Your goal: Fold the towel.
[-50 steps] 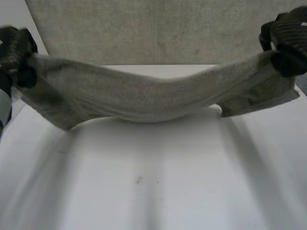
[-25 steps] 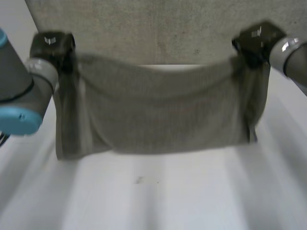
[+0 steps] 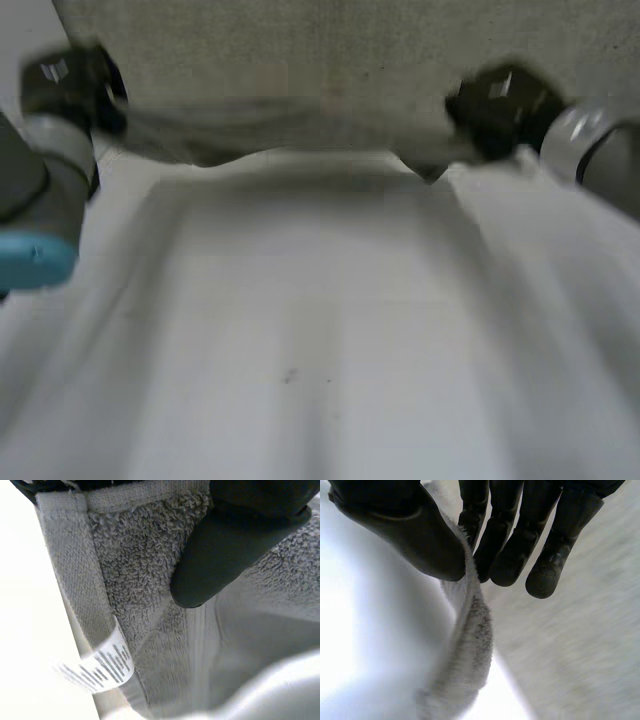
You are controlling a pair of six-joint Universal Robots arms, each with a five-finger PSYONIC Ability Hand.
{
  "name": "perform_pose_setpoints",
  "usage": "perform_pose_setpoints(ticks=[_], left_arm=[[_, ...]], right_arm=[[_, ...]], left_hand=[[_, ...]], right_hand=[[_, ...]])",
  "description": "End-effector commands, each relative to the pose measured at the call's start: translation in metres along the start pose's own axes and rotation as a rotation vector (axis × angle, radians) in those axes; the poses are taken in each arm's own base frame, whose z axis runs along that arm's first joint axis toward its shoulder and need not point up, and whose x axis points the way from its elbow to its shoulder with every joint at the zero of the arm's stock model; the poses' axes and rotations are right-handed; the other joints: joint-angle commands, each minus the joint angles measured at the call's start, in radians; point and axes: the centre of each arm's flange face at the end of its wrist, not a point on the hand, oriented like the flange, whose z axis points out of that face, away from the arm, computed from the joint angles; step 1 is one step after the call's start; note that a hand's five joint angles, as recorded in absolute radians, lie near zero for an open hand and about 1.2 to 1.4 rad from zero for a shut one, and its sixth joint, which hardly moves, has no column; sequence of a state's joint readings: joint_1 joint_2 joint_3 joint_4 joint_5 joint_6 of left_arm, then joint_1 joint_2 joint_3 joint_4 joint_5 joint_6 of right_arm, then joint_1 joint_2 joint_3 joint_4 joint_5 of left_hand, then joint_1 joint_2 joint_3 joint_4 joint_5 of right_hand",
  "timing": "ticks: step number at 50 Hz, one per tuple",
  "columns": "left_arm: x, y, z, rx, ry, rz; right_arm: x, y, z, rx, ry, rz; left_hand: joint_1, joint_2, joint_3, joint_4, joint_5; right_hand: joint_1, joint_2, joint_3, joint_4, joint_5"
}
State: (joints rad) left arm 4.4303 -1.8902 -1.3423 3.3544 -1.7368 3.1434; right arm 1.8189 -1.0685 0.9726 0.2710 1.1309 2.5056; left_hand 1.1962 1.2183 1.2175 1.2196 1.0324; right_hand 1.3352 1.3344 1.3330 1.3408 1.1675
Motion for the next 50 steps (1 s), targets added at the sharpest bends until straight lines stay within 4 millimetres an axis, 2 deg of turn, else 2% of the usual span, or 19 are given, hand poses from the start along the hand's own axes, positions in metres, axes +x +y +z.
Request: perform_pose_setpoints(ticks=[1, 2, 3, 4, 5, 7, 11, 12, 13, 15, 23, 34, 40, 42, 48, 49, 50], left_arm=[[-0.005, 0.079, -0.04, -0.234, 0.047, 0.038], [-0.005, 0.079, -0.04, -0.234, 0.047, 0.039], [-0.006, 0.088, -0.047, -0.262, 0.05, 0.042], [-0.006, 0.088, -0.047, -0.262, 0.05, 0.042], [-0.006, 0.095, -0.053, -0.28, 0.051, 0.047], [-0.007, 0.1, -0.056, -0.289, 0.051, 0.048], [-0.008, 0.103, -0.06, -0.291, 0.051, 0.049], [-0.008, 0.102, -0.059, -0.286, 0.049, 0.048], [-0.008, 0.102, -0.059, -0.286, 0.049, 0.048], [-0.009, 0.101, -0.058, -0.283, 0.046, 0.048], [-0.016, 0.099, -0.056, -0.279, 0.023, 0.046], [-0.017, 0.102, -0.058, -0.289, 0.02, 0.047], [-0.017, 0.101, -0.058, -0.286, 0.02, 0.046], [-0.017, 0.1, -0.058, -0.285, 0.02, 0.046], [-0.017, 0.1, -0.06, -0.288, 0.02, 0.047], [-0.017, 0.1, -0.06, -0.288, 0.02, 0.047], [-0.017, 0.1, -0.06, -0.288, 0.02, 0.047]], right_arm=[[-0.068, 0.083, -0.015, -0.211, -0.19, -0.025], [-0.08, 0.098, -0.016, -0.229, -0.203, -0.014], [-0.08, 0.098, -0.016, -0.229, -0.203, -0.014], [-0.089, 0.11, -0.018, -0.239, -0.211, -0.004], [-0.09, 0.11, -0.018, -0.239, -0.211, -0.003], [-0.104, 0.128, -0.021, -0.253, -0.209, 0.029], [-0.11, 0.137, -0.023, -0.262, -0.191, 0.091], [-0.109, 0.139, -0.023, -0.262, -0.174, 0.135], [-0.109, 0.139, -0.023, -0.262, -0.173, 0.136], [-0.099, 0.141, -0.023, -0.263, -0.127, 0.236], [-0.072, 0.146, -0.03, -0.282, -0.025, 0.411], [-0.051, 0.157, -0.043, -0.331, 0.065, 0.431], [-0.052, 0.159, -0.045, -0.336, 0.064, 0.435], [-0.054, 0.161, -0.045, -0.344, 0.061, 0.439], [-0.055, 0.159, -0.047, -0.345, 0.063, 0.448], [-0.056, 0.158, -0.048, -0.336, 0.062, 0.442], [-0.056, 0.157, -0.048, -0.32, 0.074, 0.41]], left_hand=[[0.2, 0.178, 0.179, 0.177, 0.189], [0.2, 0.178, 0.179, 0.177, 0.189], [0.2, 0.178, 0.179, 0.177, 0.189], [0.2, 0.178, 0.179, 0.177, 0.189], [0.2, 0.178, 0.179, 0.177, 0.189], [0.2, 0.178, 0.179, 0.177, 0.189], [0.2, 0.178, 0.179, 0.177, 0.189], [0.2, 0.178, 0.179, 0.177, 0.189], [0.2, 0.178, 0.179, 0.177, 0.189], [0.2, 0.178, 0.179, 0.177, 0.189], [0.2, 0.178, 0.179, 0.177, 0.189], [0.2, 0.178, 0.179, 0.177, 0.189], [0.2, 0.178, 0.179, 0.177, 0.189], [0.2, 0.178, 0.179, 0.177, 0.189], [0.2, 0.178, 0.179, 0.177, 0.189], [0.2, 0.178, 0.179, 0.177, 0.189], [0.2, 0.178, 0.179, 0.177, 0.189]], right_hand=[[0.061, 0.062, 0.063, 0.055, 0.054], [0.061, 0.062, 0.063, 0.055, 0.054], [0.061, 0.062, 0.063, 0.055, 0.054], [0.061, 0.062, 0.063, 0.055, 0.054], [0.061, 0.062, 0.063, 0.055, 0.054], [0.061, 0.062, 0.063, 0.055, 0.054], [0.059, 0.06, 0.061, 0.054, 0.052], [-0.077, -0.077, -0.075, -0.083, -0.084], [-0.079, -0.078, -0.077, -0.084, -0.086], [-0.254, -0.254, -0.252, -0.26, -0.261], [-0.402, -0.401, -0.399, -0.407, -0.408], [-0.399, -0.398, -0.397, -0.404, -0.406], [-0.367, -0.366, -0.364, -0.372, -0.373], [-0.288, -0.287, -0.285, -0.293, -0.294], [-0.317, -0.316, -0.314, -0.322, -0.323], [-0.229, -0.229, -0.227, -0.235, -0.236], [-0.016, -0.016, -0.014, -0.022, -0.023]])
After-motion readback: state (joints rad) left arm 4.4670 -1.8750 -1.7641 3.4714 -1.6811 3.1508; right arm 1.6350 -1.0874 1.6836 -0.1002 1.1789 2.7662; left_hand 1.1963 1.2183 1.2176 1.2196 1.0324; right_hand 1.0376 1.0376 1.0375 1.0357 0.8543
